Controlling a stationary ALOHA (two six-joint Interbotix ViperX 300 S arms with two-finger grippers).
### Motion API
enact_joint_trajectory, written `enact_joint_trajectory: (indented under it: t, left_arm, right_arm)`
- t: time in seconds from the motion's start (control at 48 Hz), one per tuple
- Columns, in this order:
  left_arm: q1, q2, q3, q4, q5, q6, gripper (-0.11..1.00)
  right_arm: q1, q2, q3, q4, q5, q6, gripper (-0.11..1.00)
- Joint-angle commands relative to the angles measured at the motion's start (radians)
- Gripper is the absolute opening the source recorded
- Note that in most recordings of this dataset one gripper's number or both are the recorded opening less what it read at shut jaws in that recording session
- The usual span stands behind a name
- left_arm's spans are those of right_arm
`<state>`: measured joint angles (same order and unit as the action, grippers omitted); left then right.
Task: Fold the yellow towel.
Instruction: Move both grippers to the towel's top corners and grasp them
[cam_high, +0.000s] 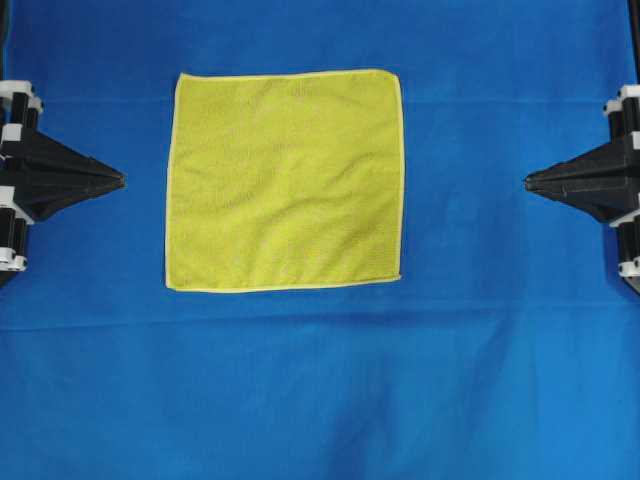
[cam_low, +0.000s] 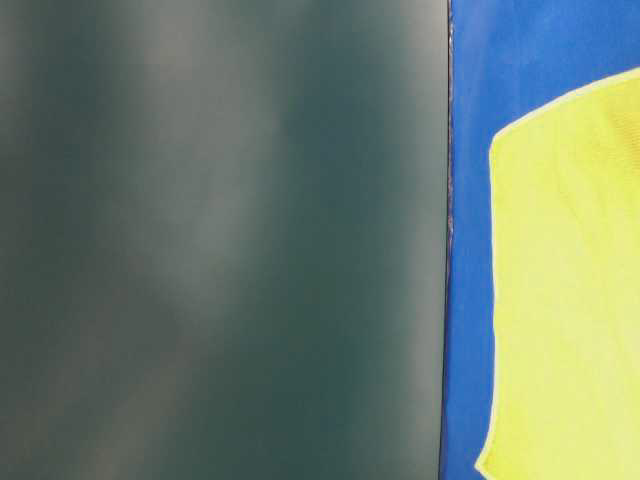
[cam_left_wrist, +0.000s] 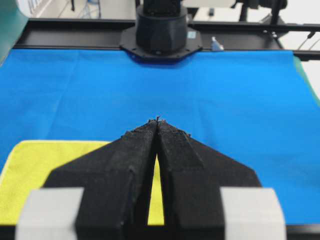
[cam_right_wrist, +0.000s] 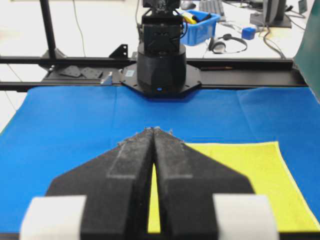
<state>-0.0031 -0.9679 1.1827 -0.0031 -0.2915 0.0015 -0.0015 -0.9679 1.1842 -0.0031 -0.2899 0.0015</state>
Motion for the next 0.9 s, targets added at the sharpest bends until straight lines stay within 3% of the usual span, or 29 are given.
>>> enact_joint_trajectory:
  t: [0.0, 0.125, 0.354, 0.584, 0.688, 0.876]
  left_arm:
    - [0.008, 0.012, -0.028, -0.029, 0.006, -0.018, 0.0]
    - [0.044, 0.029, -0.023, -0.029, 0.025, -0.025, 0.0]
    - [0.175, 0.14, -0.011, -0.029, 0.031, -0.026, 0.0]
    - [0.287, 0.301, -0.005, -0.028, 0.011, -0.008, 0.02]
    - [0.344, 0.374, -0.005, -0.028, -0.017, -0.006, 0.23]
    - [0.471, 0.545, -0.009, -0.028, -0.075, -0.008, 0.77]
  right_arm:
    - [-0.012, 0.015, -0.032, 0.002, -0.009, 0.005, 0.0]
    - [-0.061, 0.064, -0.048, 0.003, 0.011, 0.005, 0.0]
    - [-0.247, 0.222, -0.094, 0.005, 0.046, 0.023, 0.0]
    - [-0.405, 0.462, -0.167, 0.005, 0.086, 0.021, 0.01]
    - [-0.439, 0.578, -0.232, 0.0, 0.109, 0.012, 0.03]
    - [-0.499, 0.79, -0.353, -0.031, 0.149, -0.006, 0.54]
